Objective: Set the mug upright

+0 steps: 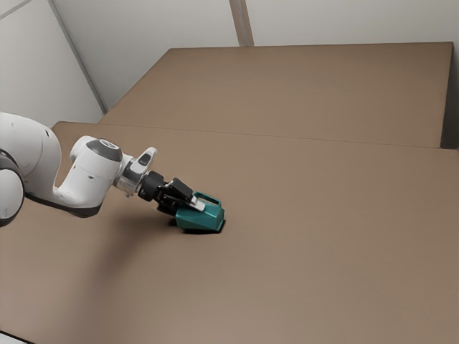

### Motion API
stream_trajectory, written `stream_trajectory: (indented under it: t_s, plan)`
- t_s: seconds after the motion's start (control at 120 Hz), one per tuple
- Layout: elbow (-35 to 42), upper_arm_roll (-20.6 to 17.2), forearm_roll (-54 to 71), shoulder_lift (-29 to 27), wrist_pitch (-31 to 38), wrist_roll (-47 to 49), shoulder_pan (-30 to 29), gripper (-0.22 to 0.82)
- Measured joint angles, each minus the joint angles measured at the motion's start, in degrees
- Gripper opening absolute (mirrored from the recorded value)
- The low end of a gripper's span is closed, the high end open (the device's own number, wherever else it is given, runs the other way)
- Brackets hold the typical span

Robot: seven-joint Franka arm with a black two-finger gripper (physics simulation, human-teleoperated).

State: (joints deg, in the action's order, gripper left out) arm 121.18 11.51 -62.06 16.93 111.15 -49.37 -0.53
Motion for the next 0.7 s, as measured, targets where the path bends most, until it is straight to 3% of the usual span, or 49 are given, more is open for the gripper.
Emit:
stream_trajectory:
  t_s: [0.358,0.7]
  plan:
    - [-0.2,-0.05,0.45,-0.21,0.45,0.2,0.25,-0.05]
    - [-1.16,0.0,1.53,-4.27,0.44,0.44,1.1,-0.15]
